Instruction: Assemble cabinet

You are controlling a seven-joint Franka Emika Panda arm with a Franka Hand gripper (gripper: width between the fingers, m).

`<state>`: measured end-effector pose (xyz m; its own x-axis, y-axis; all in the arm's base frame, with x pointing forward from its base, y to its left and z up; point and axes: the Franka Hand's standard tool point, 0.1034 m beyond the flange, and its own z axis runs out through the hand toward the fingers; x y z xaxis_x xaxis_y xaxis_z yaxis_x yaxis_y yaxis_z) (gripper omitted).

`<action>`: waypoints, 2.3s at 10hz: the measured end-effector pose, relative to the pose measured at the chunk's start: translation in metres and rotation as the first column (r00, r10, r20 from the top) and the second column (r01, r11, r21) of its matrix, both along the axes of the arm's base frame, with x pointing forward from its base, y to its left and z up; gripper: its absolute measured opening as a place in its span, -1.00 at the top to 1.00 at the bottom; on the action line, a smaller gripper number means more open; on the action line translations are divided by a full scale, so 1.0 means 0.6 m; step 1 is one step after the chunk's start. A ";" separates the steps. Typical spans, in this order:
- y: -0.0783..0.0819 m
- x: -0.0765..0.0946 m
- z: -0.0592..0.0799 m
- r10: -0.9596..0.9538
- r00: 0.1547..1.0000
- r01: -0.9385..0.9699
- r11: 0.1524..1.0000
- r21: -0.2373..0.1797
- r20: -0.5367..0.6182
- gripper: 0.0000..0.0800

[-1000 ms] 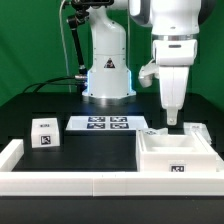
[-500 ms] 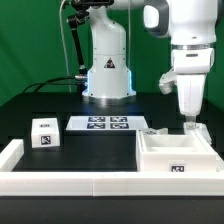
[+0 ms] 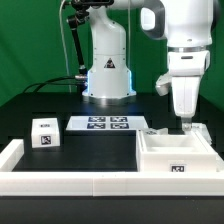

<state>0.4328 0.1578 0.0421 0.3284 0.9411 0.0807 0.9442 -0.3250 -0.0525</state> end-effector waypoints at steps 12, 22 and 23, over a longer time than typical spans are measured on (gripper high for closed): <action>0.049 -0.063 -0.050 0.016 1.000 -0.016 0.999 0.051 -0.005 -0.51; 0.036 -0.055 -0.041 0.030 1.000 -0.030 0.999 0.042 -0.001 0.83; 0.021 -0.046 -0.024 0.035 0.999 -0.035 0.999 0.027 0.000 0.83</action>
Offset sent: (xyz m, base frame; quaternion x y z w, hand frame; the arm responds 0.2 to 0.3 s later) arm -0.0212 0.0234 -0.0077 -0.0059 0.0234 0.0098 0.9997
